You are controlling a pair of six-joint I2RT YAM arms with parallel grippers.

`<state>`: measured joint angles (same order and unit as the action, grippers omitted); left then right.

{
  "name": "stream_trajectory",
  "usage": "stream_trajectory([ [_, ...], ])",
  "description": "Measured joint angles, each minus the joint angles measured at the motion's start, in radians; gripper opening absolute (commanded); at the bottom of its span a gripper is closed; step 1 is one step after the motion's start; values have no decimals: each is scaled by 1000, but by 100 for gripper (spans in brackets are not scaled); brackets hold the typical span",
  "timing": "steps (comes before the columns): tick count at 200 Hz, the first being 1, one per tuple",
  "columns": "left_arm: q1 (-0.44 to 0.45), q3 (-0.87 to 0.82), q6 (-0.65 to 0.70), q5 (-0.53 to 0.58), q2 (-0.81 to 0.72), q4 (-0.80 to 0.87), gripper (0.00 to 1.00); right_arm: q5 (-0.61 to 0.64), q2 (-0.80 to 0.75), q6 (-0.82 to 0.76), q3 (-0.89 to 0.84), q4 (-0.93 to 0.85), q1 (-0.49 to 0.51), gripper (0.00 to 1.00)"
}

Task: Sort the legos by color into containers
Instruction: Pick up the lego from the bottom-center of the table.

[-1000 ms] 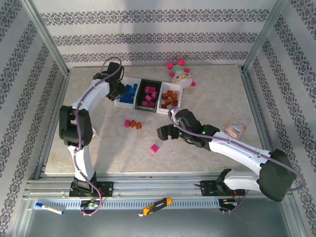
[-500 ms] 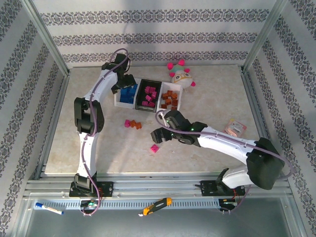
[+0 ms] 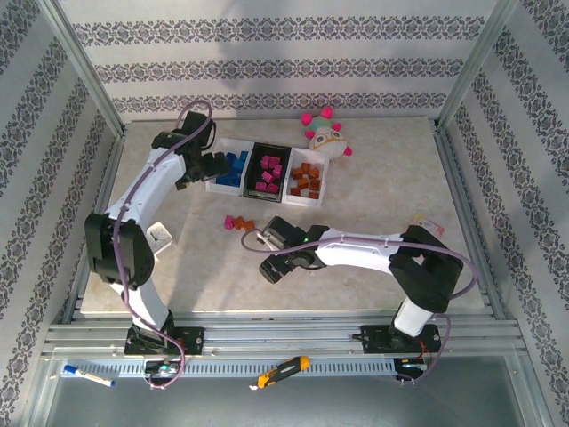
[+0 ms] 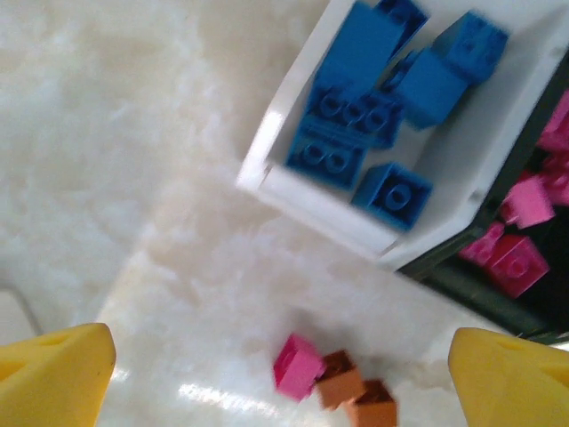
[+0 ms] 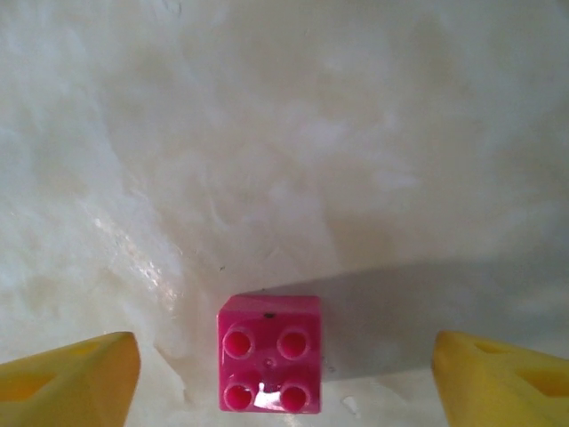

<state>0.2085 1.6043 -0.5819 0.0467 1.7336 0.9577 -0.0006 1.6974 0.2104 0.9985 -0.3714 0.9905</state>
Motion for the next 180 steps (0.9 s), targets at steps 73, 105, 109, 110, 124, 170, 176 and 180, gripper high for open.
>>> stream_trajectory([
  [73, 0, -206, -2, 17, -119, 1, 97, 9, 40, 1, 29, -30, 12, 41],
  [105, 0, -208, -1, 18, -138, 0, 97, 13, 53, -2, 39, -34, 14, 36],
  [109, 0, -209, -2, 18, -139, 0, 97, 13, 53, -2, 40, -35, 14, 36],
  [110, 0, -209, -2, 18, -139, 0, 97, 13, 53, -2, 40, -36, 14, 36],
  [124, 0, -213, -1, 18, -140, 0, 97, 16, 53, -2, 40, -39, 14, 31],
  [170, 0, -219, 0, 16, -140, -1, 97, 33, 56, 0, 74, -75, 13, 30],
  [176, 0, -219, 2, 16, -140, -1, 97, 35, 52, 0, 76, -77, 13, 30],
  [180, 0, -219, 3, 17, -140, -1, 97, 37, 47, 2, 76, -79, 9, 30],
])
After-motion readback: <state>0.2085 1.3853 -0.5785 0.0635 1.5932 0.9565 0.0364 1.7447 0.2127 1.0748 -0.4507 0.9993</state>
